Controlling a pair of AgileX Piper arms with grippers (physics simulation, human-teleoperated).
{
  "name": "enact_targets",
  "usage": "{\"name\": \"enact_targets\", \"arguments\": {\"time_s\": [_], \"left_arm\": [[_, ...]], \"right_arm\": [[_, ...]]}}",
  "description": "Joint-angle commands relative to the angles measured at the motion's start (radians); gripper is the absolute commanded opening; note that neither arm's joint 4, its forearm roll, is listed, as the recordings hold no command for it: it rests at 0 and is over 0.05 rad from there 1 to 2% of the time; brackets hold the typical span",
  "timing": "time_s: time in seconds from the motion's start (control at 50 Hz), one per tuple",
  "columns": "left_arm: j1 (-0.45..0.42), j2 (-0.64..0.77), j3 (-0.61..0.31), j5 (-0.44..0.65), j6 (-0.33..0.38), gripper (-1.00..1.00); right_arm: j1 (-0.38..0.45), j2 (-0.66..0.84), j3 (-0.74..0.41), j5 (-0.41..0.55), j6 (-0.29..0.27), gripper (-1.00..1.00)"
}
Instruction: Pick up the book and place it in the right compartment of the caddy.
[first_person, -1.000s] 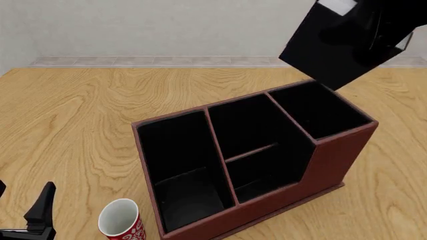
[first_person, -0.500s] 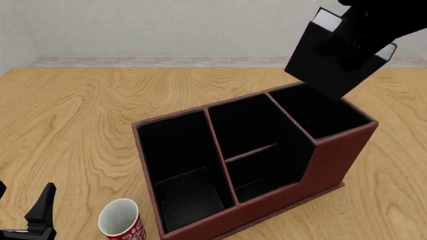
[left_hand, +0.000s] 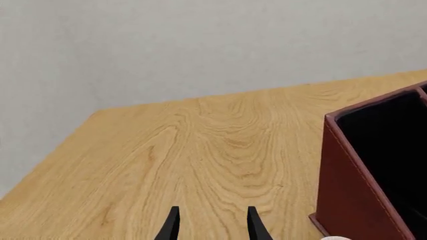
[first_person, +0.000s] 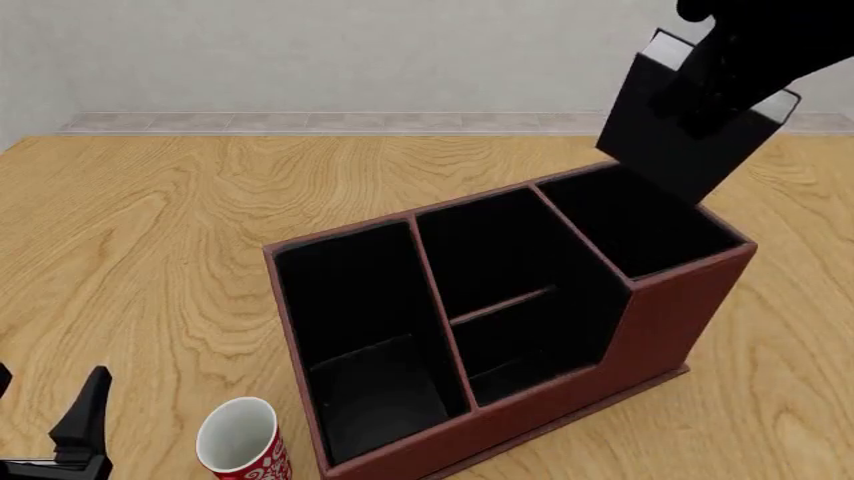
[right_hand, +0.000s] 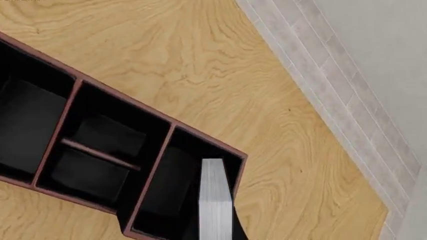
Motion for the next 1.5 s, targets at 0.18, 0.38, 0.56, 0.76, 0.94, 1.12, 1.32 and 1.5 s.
{"name": "enact_targets", "arguments": {"time_s": [0.18,0.38,0.56,0.76,0.94,1.12,1.32,1.5], "left_arm": [[0.0,0.0,0.001,0.008,0.003,1.0],[0.002,0.0,0.001,0.01,0.005,1.0],[0.0,0.0,0.001,0.017,0.006,1.0],[0.005,0.0,0.0,0.022,0.009,1.0],[0.007,0.0,0.0,0.022,0.013,1.0],[0.0,0.0,0.001,0.025,0.011,1.0],[0.004,0.0,0.001,0.027,0.017,1.0],[0.0,0.0,0.001,0.028,0.018,1.0]], "right_arm": [[-0.008,0.019,-0.001,0.0,0.051,-1.0],[-0.005,0.033,0.026,-0.007,0.069,-1.0],[0.003,0.045,0.057,-0.039,0.082,-1.0],[-0.003,0.047,0.116,-0.078,0.086,-1.0],[-0.016,0.043,0.153,-0.105,0.078,-1.0],[-0.008,0.048,0.182,-0.138,0.093,-1.0],[-0.006,0.056,0.228,-0.183,0.105,-1.0],[-0.004,0.067,0.257,-0.211,0.109,-1.0]]}}
